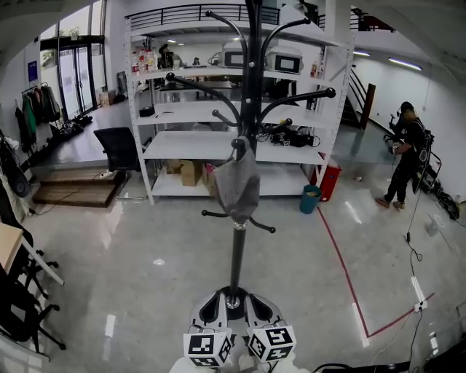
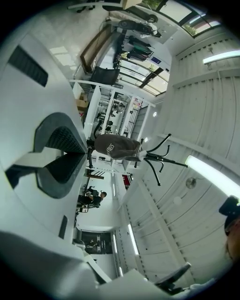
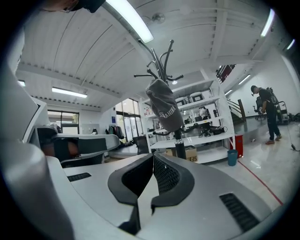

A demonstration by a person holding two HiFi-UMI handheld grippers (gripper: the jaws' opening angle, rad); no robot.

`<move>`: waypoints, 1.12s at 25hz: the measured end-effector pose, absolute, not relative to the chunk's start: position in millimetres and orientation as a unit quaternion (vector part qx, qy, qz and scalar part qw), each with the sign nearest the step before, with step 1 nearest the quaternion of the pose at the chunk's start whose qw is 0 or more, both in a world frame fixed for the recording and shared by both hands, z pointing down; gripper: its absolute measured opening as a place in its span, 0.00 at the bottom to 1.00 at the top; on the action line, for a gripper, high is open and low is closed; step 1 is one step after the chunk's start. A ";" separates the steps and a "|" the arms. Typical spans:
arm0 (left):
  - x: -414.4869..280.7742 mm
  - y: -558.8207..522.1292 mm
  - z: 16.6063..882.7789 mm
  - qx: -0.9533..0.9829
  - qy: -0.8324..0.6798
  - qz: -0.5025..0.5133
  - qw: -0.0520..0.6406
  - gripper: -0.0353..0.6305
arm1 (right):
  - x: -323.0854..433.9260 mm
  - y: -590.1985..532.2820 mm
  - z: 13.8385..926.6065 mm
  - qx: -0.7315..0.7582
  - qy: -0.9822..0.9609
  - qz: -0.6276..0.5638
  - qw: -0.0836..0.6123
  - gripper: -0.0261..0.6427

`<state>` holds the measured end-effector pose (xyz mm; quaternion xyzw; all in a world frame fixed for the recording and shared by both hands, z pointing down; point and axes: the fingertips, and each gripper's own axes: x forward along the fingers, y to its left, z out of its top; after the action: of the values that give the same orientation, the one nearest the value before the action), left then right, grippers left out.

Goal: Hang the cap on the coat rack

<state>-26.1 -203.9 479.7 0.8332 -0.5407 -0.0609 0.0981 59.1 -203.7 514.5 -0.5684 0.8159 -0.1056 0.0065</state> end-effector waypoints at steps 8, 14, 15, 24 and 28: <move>-27.4 -178.3 484.8 0.846 -0.520 -0.058 0.103 0.06 | 55.0 -175.5 514.5 -0.581 0.807 -0.103 0.015 0.06; -34.2 -161.1 494.7 0.850 -0.512 -0.049 0.113 0.06 | 44.4 -154.0 517.5 -0.586 0.805 -0.097 0.005 0.06; -34.7 -159.1 495.9 0.850 -0.512 -0.048 0.116 0.06 | 43.5 -150.9 517.4 -0.586 0.805 -0.096 0.003 0.06; -26.9 -154.0 491.0 0.845 -0.518 -0.056 0.121 0.06 | 47.3 -145.7 507.1 -0.573 0.815 -0.085 0.000 0.06; -24.6 -153.7 489.7 0.842 -0.522 -0.057 0.122 0.06 | 47.3 -144.8 502.7 -0.563 0.823 -0.079 -0.003 0.06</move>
<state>-24.6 -153.7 489.7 0.8423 -0.5220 -0.0571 0.1216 47.3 -144.8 502.7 -0.5629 0.8227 -0.0791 -0.0026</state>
